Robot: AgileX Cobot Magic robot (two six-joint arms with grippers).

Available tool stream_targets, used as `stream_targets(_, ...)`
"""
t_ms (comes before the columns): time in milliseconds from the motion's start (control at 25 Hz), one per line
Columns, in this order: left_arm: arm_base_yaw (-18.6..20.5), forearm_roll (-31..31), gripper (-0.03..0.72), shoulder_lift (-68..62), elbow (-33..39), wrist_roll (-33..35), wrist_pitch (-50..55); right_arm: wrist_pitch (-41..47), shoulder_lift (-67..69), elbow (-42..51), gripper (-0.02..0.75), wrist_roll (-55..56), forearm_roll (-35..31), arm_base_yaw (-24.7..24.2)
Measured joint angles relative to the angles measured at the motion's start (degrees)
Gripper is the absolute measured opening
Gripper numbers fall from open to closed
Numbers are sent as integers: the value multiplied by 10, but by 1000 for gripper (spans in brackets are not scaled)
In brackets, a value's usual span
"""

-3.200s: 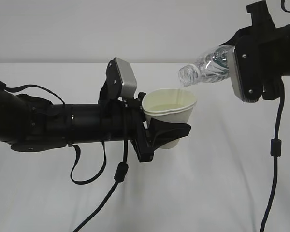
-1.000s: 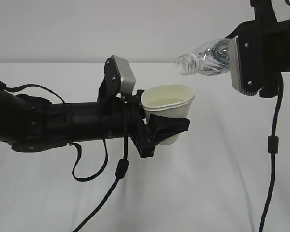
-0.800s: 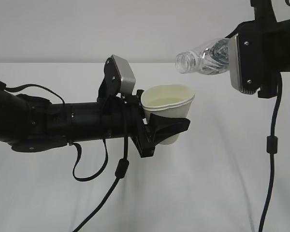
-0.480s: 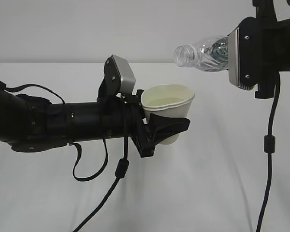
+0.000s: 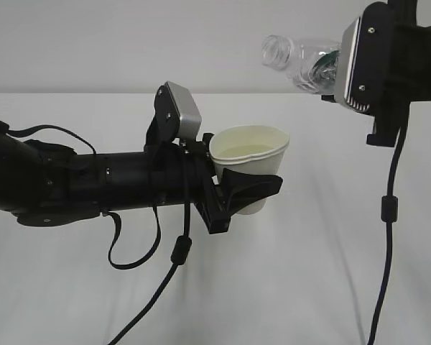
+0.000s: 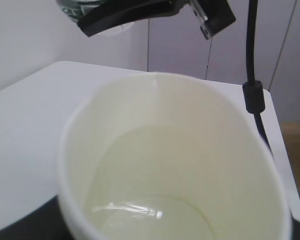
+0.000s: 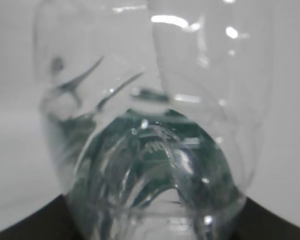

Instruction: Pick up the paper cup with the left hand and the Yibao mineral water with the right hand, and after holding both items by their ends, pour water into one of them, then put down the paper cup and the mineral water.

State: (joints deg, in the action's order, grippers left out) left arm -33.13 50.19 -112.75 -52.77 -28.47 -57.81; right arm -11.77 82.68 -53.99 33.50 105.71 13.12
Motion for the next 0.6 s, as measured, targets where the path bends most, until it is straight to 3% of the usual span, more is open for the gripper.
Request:
stream_targets(400, 0, -3, 398, 0, 0, 0, 0, -1, 0, 0, 355, 126, 0, 0)
stream_targets(600, 0, -23, 398, 0, 0, 1, 0, -1, 0, 0, 355, 132, -55, 0)
